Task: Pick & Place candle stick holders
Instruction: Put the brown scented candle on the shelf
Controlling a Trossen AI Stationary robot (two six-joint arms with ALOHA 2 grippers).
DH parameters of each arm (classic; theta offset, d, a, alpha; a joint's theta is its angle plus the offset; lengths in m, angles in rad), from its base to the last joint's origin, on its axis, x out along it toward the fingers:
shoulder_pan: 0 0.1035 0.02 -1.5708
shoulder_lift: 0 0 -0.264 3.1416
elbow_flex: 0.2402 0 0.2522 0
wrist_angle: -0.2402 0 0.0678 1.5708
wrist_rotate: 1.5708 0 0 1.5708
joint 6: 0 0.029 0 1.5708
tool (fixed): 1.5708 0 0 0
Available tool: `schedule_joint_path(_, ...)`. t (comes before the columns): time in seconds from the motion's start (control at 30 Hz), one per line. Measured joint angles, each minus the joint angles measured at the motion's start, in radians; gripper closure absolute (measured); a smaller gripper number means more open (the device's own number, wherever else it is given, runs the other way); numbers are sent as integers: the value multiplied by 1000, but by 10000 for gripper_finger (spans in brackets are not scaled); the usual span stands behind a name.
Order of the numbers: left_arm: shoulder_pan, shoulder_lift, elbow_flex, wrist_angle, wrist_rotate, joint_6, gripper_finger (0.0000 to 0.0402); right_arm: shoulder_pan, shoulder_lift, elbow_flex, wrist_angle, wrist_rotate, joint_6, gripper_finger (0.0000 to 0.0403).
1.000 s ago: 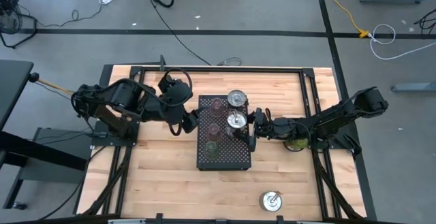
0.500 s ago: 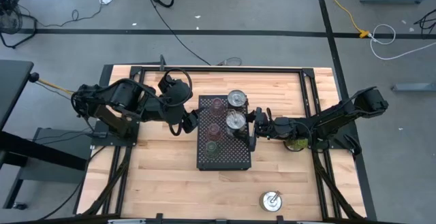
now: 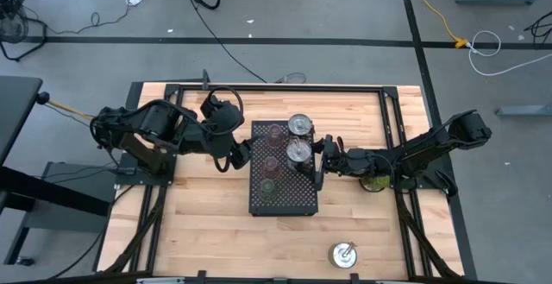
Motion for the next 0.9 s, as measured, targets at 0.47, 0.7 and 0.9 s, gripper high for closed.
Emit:
schedule_joint_path(0.47,0,0,0,0,0,0,28,3,-2,0,10,-11,27,4)
schedule_joint_path(0.7,0,0,0,0,0,-1,28,3,-49,0,-12,-11,10,4)
schedule_joint_path(0.9,0,0,0,0,1,-2,28,4,-111,3,-35,-11,-7,3)
